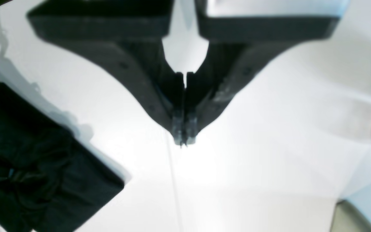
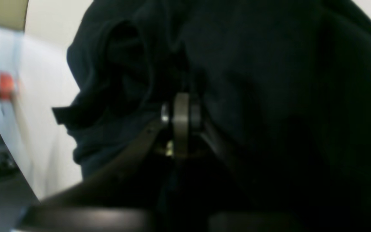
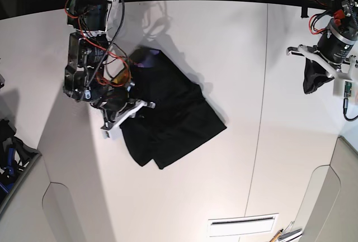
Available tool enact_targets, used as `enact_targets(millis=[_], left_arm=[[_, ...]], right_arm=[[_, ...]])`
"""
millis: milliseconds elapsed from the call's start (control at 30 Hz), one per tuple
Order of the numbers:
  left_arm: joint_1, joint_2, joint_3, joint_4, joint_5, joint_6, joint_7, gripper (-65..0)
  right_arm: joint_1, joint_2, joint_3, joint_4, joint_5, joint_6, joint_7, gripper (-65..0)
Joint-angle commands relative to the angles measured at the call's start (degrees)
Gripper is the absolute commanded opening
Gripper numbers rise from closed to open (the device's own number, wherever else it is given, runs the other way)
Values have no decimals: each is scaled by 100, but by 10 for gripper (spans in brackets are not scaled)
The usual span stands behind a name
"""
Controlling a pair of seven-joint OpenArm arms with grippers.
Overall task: Fold the T-shirt properly
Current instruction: 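Drag the folded bundle with the right gripper toward the table corner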
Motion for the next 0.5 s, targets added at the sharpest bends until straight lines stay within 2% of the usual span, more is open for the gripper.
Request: enact_targets(millis=[0, 267, 467], left_arm=[[2, -48, -24, 94, -109, -17, -144, -650], [0, -52, -24, 94, -304, -20, -146, -650], [2, -52, -13, 94, -516, -92, -142, -650]], right_arm=[[-11, 164, 243, 33, -415, -205, -240, -650], [-713, 686, 1449, 752, -365, -321, -234, -650], [-1329, 739, 1996, 1340, -367, -466, -208, -650]])
